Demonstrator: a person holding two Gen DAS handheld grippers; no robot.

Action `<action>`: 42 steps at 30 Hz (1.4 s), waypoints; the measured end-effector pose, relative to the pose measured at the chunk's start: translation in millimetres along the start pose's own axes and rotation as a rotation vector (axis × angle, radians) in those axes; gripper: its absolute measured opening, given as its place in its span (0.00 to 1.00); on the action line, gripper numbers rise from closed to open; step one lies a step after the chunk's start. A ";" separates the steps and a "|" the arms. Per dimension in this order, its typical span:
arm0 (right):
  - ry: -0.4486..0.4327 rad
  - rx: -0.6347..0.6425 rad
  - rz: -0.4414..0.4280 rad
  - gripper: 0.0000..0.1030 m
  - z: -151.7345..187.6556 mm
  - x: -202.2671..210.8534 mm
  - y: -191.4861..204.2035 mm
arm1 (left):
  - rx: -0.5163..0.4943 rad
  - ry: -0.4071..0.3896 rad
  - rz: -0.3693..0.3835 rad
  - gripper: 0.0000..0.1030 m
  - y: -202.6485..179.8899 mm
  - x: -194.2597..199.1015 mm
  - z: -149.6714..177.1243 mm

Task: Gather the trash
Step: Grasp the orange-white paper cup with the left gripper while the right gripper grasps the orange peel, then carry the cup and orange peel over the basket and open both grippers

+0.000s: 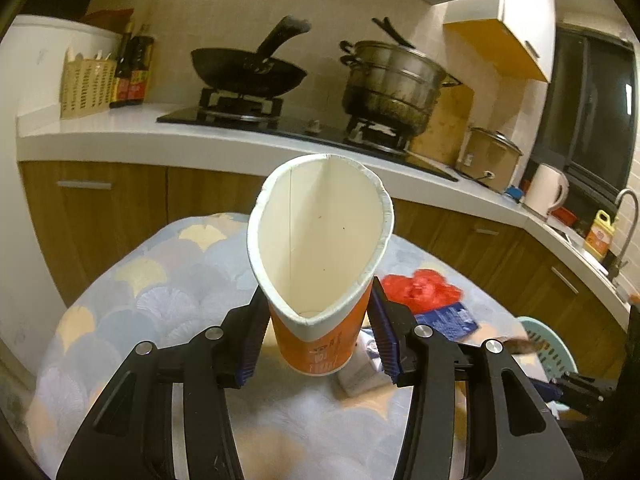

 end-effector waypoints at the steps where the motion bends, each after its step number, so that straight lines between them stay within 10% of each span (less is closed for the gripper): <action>1: -0.013 -0.002 0.001 0.28 -1.7 7.3 -0.8 | -0.007 -0.002 0.009 0.45 -4.6 4.2 1.0; 16: -0.156 -0.034 0.066 0.28 -14.5 82.5 -28.5 | -0.082 -0.032 0.155 0.45 -78.0 50.6 -6.0; 33: -0.190 -0.272 0.232 0.28 41.3 147.8 -151.4 | -0.176 0.271 0.488 0.45 -250.4 4.3 67.2; 42: -0.140 -0.420 0.357 0.28 100.7 165.6 -229.2 | -0.301 0.387 0.472 0.46 -331.4 -53.5 127.9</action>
Point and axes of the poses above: each gripper's, at about its wrist camera, not at the fingertips, and x roughly against the way its jaws point, y to its left, z to its underside, the point moved 7 cm from there along -x, roughly the way its jaws point, and after that the axes turned 11 degrees about x, right-handed, at the moved point
